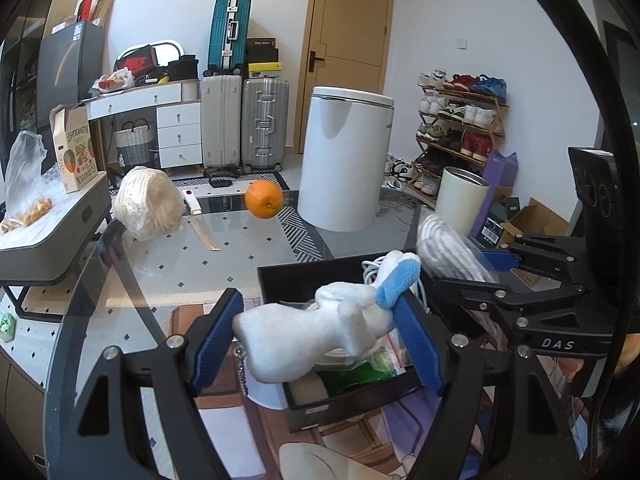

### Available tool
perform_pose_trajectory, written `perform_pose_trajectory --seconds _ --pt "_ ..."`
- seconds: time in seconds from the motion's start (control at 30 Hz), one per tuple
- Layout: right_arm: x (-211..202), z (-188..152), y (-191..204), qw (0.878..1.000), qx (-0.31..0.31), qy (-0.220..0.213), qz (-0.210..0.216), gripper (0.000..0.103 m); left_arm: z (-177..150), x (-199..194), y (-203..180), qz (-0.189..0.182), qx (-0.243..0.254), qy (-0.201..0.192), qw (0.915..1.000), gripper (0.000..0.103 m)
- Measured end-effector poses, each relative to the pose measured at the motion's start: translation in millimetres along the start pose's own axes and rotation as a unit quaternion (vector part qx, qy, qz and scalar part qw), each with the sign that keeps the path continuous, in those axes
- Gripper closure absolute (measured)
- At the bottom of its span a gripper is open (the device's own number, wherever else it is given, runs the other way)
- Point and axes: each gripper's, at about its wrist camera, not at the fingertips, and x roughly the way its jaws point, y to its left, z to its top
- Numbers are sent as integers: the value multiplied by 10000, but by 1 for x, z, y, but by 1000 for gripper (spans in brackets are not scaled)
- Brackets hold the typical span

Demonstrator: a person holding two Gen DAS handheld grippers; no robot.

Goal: Organize soft objects

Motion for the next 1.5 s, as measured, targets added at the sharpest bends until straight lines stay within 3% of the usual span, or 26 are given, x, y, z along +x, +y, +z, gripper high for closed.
perform_pose_trajectory --seconds 0.27,0.67,0.83,0.97,1.2,1.5 --pt "12 2 0 9999 87 20 -119 62 1 12 1 143 32 78 9999 26" --pt "9 6 -1 9993 308 -180 -113 62 1 24 -4 -23 19 156 9999 25" --pt "10 4 -1 9995 293 -129 -61 62 0 29 -6 -12 104 274 9996 19" --pt "11 7 -1 9994 300 -161 -24 62 -1 28 -7 29 147 310 9994 3" --pt "2 8 -1 9991 244 -344 -47 62 -2 23 -5 213 153 218 9994 0" --pt "15 4 6 9999 65 -108 76 62 -5 27 -7 267 227 225 9991 0"
